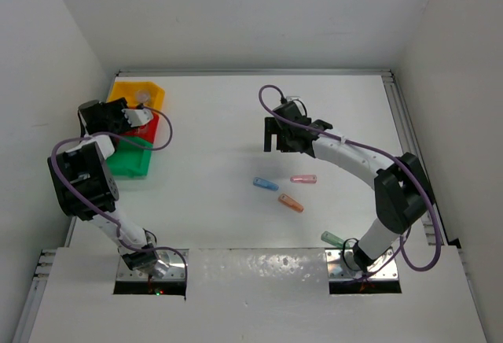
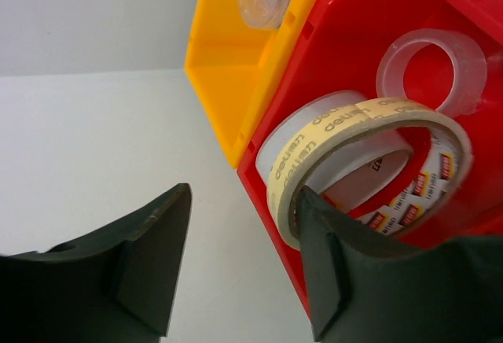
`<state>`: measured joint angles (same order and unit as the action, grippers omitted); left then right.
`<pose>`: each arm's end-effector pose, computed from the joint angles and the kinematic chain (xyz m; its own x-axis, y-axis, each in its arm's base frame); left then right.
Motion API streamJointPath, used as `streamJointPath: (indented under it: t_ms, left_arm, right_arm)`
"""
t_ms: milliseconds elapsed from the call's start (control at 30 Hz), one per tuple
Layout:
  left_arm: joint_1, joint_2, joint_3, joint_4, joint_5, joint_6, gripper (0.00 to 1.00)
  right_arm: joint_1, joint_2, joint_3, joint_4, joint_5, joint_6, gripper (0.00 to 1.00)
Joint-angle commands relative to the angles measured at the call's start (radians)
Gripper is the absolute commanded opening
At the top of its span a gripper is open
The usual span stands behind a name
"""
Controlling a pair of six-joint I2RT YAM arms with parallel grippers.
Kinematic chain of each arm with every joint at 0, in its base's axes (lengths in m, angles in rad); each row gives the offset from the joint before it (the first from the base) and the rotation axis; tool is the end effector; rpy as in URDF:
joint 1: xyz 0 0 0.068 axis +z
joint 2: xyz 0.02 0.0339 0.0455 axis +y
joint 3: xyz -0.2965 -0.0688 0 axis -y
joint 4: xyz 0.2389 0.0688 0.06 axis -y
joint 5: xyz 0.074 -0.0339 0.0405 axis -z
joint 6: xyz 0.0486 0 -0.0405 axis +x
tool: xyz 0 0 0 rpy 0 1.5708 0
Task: Sort the stationery into containers
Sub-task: Place the stationery in the storage box, then pick up the pen from the center of the board.
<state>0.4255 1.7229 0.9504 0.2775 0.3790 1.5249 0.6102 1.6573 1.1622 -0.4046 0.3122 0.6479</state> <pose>0.3560 0.1416 0.2262 -0.1067 0.9706 -0.2159 0.4282 0.2409 0.8710 0.3029 0.1935 0.2540 -0.7464 0.1789 -0.6410 0.0773 0.9800 0.1835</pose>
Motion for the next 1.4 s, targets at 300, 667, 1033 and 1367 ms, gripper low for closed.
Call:
streamJointPath:
  t_ms: [300, 667, 1033, 1367]
  left_arm:
    - [0.042, -0.019, 0.116, -0.256, 0.066, 0.13, 0.86]
    - [0.041, -0.046, 0.174, -0.411, 0.087, 0.138, 1.0]
    - [0.029, -0.12, 0.419, -0.651, 0.282, -0.344, 0.85]
    - [-0.535, -0.131, 0.535, -1.127, 0.134, -0.528, 0.67]
  right_arm:
    - [-0.003, -0.054, -0.013, 0.0, 0.03, -0.01, 0.95]
    - [-0.006, -0.091, -0.041, 0.0, 0.028, -0.011, 0.95]
    - [-0.07, -0.18, -0.081, -0.123, -0.067, -0.038, 0.98]
    - [-0.256, -0.283, -0.255, -0.194, -0.186, 0.075, 0.88]
